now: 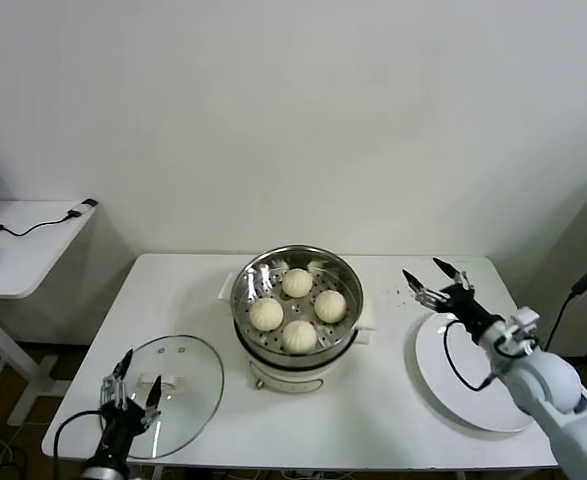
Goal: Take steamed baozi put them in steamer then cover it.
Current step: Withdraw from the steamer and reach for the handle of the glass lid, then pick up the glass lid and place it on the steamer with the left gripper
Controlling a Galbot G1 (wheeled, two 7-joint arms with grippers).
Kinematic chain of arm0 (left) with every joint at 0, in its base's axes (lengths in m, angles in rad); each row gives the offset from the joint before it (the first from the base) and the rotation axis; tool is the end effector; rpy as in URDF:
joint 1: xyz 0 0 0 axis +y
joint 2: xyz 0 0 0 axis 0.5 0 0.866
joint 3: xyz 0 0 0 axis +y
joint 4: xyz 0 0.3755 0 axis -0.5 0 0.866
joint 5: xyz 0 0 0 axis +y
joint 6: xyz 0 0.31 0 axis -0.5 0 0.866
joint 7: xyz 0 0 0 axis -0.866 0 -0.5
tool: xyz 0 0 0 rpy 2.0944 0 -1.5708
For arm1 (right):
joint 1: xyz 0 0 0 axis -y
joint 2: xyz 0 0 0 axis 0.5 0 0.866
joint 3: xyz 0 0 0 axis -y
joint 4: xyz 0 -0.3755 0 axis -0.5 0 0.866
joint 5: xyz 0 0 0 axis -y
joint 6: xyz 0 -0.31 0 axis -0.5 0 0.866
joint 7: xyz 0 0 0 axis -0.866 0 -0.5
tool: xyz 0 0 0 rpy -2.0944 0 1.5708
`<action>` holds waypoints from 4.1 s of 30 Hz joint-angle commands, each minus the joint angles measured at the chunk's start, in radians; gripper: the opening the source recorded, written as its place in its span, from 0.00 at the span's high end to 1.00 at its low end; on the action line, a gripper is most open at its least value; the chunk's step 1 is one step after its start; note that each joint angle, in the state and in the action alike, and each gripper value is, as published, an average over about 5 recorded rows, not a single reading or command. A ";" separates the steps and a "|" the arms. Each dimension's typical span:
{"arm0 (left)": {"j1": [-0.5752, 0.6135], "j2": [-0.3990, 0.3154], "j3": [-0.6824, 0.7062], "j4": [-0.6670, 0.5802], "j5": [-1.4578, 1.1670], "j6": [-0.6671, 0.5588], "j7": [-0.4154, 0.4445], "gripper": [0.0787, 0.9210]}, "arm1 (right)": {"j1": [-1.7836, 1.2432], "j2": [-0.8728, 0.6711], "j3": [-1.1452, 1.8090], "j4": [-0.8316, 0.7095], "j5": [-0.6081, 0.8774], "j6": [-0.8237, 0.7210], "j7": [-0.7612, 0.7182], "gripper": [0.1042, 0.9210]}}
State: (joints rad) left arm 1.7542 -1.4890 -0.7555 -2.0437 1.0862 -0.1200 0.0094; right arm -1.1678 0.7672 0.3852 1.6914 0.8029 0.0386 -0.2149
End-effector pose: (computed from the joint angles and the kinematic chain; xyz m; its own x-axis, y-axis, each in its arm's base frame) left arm 0.0559 0.0824 -0.3481 -0.9822 -0.0501 0.1812 0.1587 0.2956 0.9420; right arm 0.2707 -0.2140 -0.3001 -0.9181 -0.3868 0.0862 -0.3837 0.9221 0.0504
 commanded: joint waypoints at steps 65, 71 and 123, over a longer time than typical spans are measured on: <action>-0.275 -0.012 0.026 0.344 0.317 0.027 -0.207 0.87 | -0.204 0.264 0.251 -0.110 -0.268 0.084 -0.080 0.12; -0.222 0.015 0.030 0.183 0.281 0.108 -0.194 0.92 | -0.198 0.261 0.255 -0.121 -0.270 0.087 -0.082 0.12; -0.837 -0.026 0.956 0.211 0.545 0.905 0.350 0.92 | -0.082 0.233 0.217 -0.239 -0.353 0.110 -0.079 0.12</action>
State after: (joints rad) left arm 1.0301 -1.3376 0.0649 -2.0059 1.5769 0.7368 0.3356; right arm -1.2516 0.9944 0.5944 1.4632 0.4531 0.1459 -0.2905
